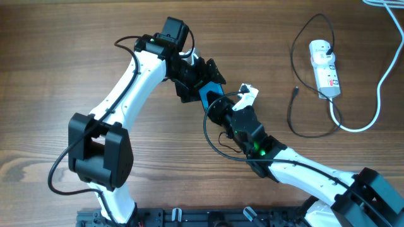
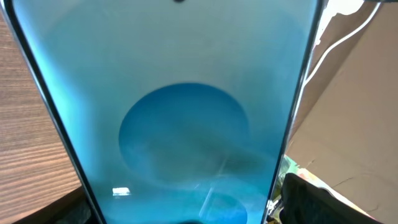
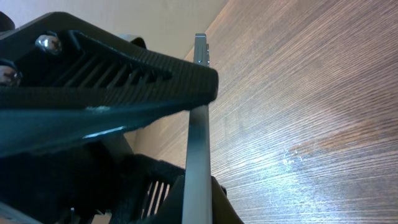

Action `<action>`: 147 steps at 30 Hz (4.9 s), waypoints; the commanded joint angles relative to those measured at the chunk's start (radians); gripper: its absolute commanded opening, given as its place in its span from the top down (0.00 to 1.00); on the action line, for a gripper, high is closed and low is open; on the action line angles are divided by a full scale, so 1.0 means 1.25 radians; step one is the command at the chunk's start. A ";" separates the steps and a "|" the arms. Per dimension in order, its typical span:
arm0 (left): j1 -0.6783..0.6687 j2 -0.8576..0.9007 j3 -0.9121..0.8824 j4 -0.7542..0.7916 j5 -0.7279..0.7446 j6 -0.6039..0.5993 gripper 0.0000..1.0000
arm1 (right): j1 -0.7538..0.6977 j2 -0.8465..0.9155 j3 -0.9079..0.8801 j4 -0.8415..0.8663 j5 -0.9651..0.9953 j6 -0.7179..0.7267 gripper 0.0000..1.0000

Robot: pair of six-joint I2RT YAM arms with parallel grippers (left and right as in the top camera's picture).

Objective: Plug charger to phone and switch on socket

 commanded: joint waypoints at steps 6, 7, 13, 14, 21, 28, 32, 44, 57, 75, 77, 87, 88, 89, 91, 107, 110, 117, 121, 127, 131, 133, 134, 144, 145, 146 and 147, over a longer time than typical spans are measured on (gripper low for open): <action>0.003 -0.017 0.013 -0.010 0.015 0.004 0.10 | -0.084 -0.032 0.017 -0.076 -0.170 0.327 0.95; 0.010 -0.017 0.013 -0.010 0.015 0.004 0.09 | -0.107 -0.032 0.017 -0.090 -0.201 0.354 0.95; 0.172 -0.025 0.013 -0.056 0.003 0.112 0.05 | -0.236 -0.031 0.017 -0.109 -0.499 0.520 0.95; 0.192 -0.028 0.013 -0.078 -0.017 0.121 0.05 | -0.236 -0.031 0.017 -0.109 -0.532 0.574 0.95; 0.340 -0.139 0.013 -0.238 -0.060 0.194 0.07 | -0.236 -0.032 0.017 0.099 -0.672 0.723 0.95; 0.347 -0.309 0.013 -0.241 0.023 0.145 0.06 | -0.236 -0.030 0.017 0.112 -0.705 0.723 0.95; 0.258 -0.315 -0.002 -0.169 0.033 0.129 0.20 | -0.236 -0.029 0.017 0.093 -0.704 0.723 0.95; 0.118 -0.315 -0.234 0.110 -0.029 -0.107 0.34 | -0.236 -0.029 0.017 0.100 -0.704 0.723 0.96; 0.060 -0.314 -0.319 0.301 -0.064 -0.211 0.42 | -0.236 -0.029 0.017 0.101 -0.704 0.723 0.96; 0.053 -0.314 -0.347 0.382 0.077 -0.568 0.68 | -0.235 -0.029 0.017 0.127 -0.705 0.723 0.95; 0.053 -0.314 -0.347 0.366 0.083 -0.602 0.76 | -0.235 -0.029 0.017 0.127 -0.705 0.723 0.95; 0.053 -0.314 -0.347 0.408 0.085 -0.775 0.96 | -0.235 -0.029 0.017 0.127 -0.705 0.723 0.96; 0.053 -0.314 -0.347 0.430 0.085 -0.777 0.96 | -0.235 -0.029 0.017 0.127 -0.704 0.723 0.95; 0.053 -0.314 -0.347 0.450 0.085 -0.777 0.96 | -0.235 -0.029 0.017 0.126 -0.704 0.723 0.95; 0.054 -0.314 -0.347 0.472 0.085 -0.780 0.96 | -0.235 -0.029 0.017 0.121 -0.704 0.723 0.86; 0.129 -0.314 -0.347 0.261 -0.356 -0.108 0.96 | -0.236 -0.030 0.017 -0.214 -0.502 0.011 0.01; 0.129 -0.314 -0.347 0.226 -0.356 -0.057 0.96 | -0.257 -0.036 0.018 -0.256 -0.404 -0.196 0.01; 0.128 -0.314 -0.347 0.257 -0.349 -0.043 0.96 | -0.403 -0.135 0.249 -0.818 -0.099 -0.328 0.00; 0.128 -0.309 -0.347 0.381 -0.126 0.061 0.96 | -0.417 -0.087 0.331 -0.912 -0.008 -0.341 0.01; 0.129 -0.174 -0.347 0.498 0.102 0.065 0.96 | -0.562 0.128 0.332 -0.835 -0.115 -0.367 0.06; 0.128 -0.114 -0.347 0.519 0.147 0.065 0.96 | -0.612 0.216 0.332 -0.777 -0.115 -0.370 0.17; 0.129 -0.113 -0.347 0.526 0.145 0.068 0.96 | -0.618 0.253 0.332 -0.756 -0.119 -0.400 0.27; 0.129 -0.113 -0.347 0.532 0.144 0.068 0.96 | -0.617 0.267 0.332 -0.759 -0.125 -0.425 0.32; 0.129 -0.113 -0.347 0.546 0.142 0.067 0.96 | -0.617 0.383 0.331 -0.753 -0.118 -0.623 0.80; 0.129 -0.113 -0.347 0.546 0.142 0.067 0.96 | -0.617 0.394 0.331 -0.759 -0.118 -0.629 0.88; 0.129 -0.113 -0.347 0.546 0.142 0.067 0.96 | -0.617 0.401 0.331 -0.772 -0.118 -0.645 0.95; 0.129 -0.113 -0.347 0.546 0.142 0.064 0.96 | -0.617 0.401 0.331 -0.785 -0.121 -0.662 0.95</action>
